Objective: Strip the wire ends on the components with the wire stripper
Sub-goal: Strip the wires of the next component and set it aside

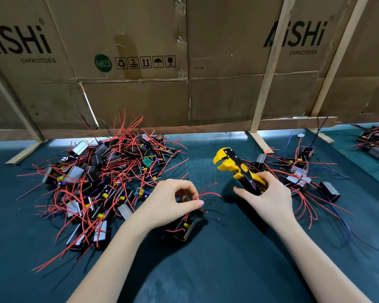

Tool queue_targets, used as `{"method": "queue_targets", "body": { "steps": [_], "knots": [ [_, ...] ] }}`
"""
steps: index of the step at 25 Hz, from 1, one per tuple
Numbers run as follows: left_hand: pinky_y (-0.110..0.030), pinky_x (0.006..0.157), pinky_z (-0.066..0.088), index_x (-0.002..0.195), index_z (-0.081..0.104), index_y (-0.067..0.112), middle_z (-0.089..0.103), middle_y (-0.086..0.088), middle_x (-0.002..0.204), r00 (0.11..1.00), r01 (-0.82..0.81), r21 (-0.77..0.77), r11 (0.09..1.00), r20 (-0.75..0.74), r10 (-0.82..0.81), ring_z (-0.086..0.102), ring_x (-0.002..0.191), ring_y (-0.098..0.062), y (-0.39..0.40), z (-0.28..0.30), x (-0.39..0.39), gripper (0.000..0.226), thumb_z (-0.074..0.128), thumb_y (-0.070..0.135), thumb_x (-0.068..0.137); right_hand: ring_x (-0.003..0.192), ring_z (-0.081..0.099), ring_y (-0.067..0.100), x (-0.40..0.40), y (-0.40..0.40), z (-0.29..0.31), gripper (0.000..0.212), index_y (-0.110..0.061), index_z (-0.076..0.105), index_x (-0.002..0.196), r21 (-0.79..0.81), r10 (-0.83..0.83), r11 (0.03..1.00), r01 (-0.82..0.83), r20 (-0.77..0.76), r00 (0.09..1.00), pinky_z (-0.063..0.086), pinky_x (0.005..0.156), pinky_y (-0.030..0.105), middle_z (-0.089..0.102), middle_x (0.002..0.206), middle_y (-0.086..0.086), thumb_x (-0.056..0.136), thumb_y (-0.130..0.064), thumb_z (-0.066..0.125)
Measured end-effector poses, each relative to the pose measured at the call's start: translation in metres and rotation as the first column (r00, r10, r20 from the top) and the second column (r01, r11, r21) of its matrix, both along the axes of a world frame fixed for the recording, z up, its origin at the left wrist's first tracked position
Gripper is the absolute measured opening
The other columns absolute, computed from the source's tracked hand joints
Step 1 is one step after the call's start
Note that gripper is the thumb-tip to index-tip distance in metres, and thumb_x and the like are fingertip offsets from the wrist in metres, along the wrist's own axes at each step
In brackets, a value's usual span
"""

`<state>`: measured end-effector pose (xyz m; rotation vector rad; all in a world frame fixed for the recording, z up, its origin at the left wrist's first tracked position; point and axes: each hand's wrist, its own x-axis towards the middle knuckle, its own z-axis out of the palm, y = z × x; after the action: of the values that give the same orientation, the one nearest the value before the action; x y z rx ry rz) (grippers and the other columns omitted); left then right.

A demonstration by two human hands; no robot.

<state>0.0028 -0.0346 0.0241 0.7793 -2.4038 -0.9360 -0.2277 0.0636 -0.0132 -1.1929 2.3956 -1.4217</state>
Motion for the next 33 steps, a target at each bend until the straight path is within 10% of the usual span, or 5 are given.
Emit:
{"method": "queue_targets", "body": {
  "steps": [6,12,18,24,33],
  "knots": [
    [-0.036,0.068,0.048,0.1,0.06,0.021,0.064,0.004,0.095,0.999,0.039,0.209,0.977,-0.033,-0.033,0.059,0.071,-0.017,-0.018,0.014,0.023,0.03,0.065,-0.004,0.084,0.083,0.06,0.016,-0.001,0.001,0.0,0.043,-0.029,0.063,0.093,-0.011,0.001,1.0,-0.001,-0.001,1.0,0.042,0.075,0.03,0.067,0.087,-0.01,0.061,-0.048,0.085],
    [-0.027,0.075,0.05,0.117,0.068,0.039,0.05,0.001,0.11,0.804,0.415,0.204,0.887,0.373,-0.463,0.053,0.086,-0.019,-0.009,0.02,0.034,0.059,0.068,-0.004,0.076,0.083,0.06,0.016,-0.001,0.0,-0.001,0.045,-0.028,0.064,0.094,0.004,0.004,1.0,-0.004,-0.013,1.0,0.04,0.075,0.028,0.067,0.087,-0.01,0.061,-0.049,0.085],
    [-0.021,0.072,0.038,0.089,0.072,0.037,0.048,0.016,0.084,0.888,0.234,-0.238,0.943,0.446,-0.108,0.045,0.08,0.006,0.003,0.02,0.021,0.026,0.08,0.051,0.068,0.081,0.06,0.012,-0.002,0.002,0.0,0.043,-0.03,0.063,0.092,0.005,-0.006,1.0,0.006,-0.014,1.0,0.041,0.074,0.028,0.067,0.086,-0.013,0.06,-0.049,0.085],
    [-0.026,0.063,0.038,0.075,0.068,0.028,0.059,0.009,0.07,0.813,-0.241,-0.451,0.859,0.39,0.433,0.06,0.083,-0.013,0.015,0.021,0.008,0.056,0.049,0.081,0.075,0.077,0.058,0.005,-0.001,0.001,0.0,0.044,-0.031,0.062,0.092,0.015,-0.009,1.0,0.009,-0.02,1.0,0.039,0.073,0.027,0.066,0.084,-0.016,0.06,-0.05,0.084],
    [-0.009,0.076,0.043,0.097,0.058,0.049,0.062,0.028,0.094,0.76,0.299,0.13,0.945,0.566,-0.319,0.057,0.088,0.006,-0.013,0.017,0.051,0.06,0.084,0.066,0.047,0.08,0.059,0.011,-0.001,0.002,0.002,0.043,-0.031,0.063,0.092,0.013,0.002,1.0,-0.002,-0.018,1.0,0.043,0.076,0.029,0.066,0.087,-0.013,0.06,-0.049,0.085]
  ]
}}
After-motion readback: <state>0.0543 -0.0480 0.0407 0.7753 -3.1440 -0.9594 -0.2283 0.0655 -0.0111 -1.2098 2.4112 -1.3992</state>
